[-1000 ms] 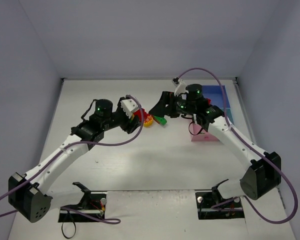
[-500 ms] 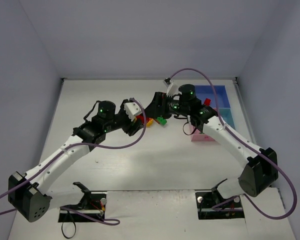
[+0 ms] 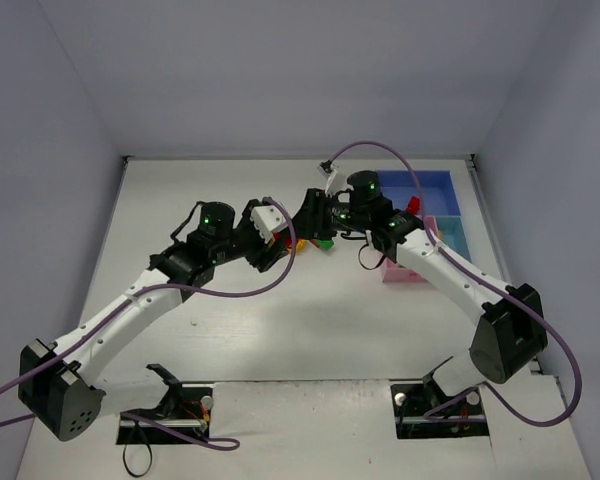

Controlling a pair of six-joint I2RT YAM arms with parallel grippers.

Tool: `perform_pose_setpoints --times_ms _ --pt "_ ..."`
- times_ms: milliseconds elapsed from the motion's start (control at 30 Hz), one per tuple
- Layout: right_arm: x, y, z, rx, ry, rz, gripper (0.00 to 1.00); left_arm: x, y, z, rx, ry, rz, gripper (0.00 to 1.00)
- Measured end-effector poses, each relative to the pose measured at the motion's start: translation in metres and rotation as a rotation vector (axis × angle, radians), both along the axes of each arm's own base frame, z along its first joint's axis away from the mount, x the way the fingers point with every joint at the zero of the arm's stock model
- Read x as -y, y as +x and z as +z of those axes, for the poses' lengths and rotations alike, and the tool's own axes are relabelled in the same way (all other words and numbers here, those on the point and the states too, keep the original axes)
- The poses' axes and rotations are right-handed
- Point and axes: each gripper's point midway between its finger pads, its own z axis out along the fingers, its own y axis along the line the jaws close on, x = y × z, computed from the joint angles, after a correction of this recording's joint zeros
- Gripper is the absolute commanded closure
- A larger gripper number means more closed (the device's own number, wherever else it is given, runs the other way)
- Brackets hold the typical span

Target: Sort the legos into containers by color

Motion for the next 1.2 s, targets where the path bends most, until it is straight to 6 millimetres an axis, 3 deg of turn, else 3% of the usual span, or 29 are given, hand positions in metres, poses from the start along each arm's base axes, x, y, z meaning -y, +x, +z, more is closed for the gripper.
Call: perform_pose_setpoints --times_ms 67,100,133,300,433,633,767,900,1100,1200 --pt "-0.001 0.000 0.002 0.001 0.007 0.007 0.79 -0.001 0.001 -0.002 -0.003 0.008 0.003 0.82" --pt "-0.001 0.000 0.001 0.000 0.006 0.003 0.92 -0.001 0.001 -0.003 -0.003 0.010 0.004 0.82" --pt "-0.001 0.000 0.002 0.002 0.006 0.005 0.99 -0.001 0.001 -0.003 -0.003 0.010 0.004 0.82" --pt "0.005 0.004 0.000 0.006 -0.005 -0.002 1.00 0.001 0.003 -0.004 -0.001 0.012 0.003 0.88" --pt "0.022 0.015 0.002 0.002 -0.003 -0.013 1.00 0.008 0.007 -0.007 0.009 0.008 -0.003 0.95" --pt "0.108 0.087 0.014 0.080 -0.058 -0.269 1.00 -0.004 0.006 -0.042 -0.073 0.083 0.035 0.99" --pt "0.146 0.105 0.018 0.123 -0.106 -0.368 1.00 -0.007 0.009 -0.054 -0.107 0.099 0.058 1.00" --pt "0.196 0.128 0.005 0.139 -0.220 -0.544 1.00 -0.012 0.015 -0.061 -0.170 0.073 0.120 1.00" --pt "0.286 0.181 -0.017 0.145 -0.459 -0.904 0.99 -0.012 0.036 -0.042 -0.271 -0.065 0.269 1.00" --pt "0.312 0.202 -0.042 0.117 -0.556 -0.995 0.95 -0.008 0.044 -0.023 -0.293 -0.158 0.323 1.00"
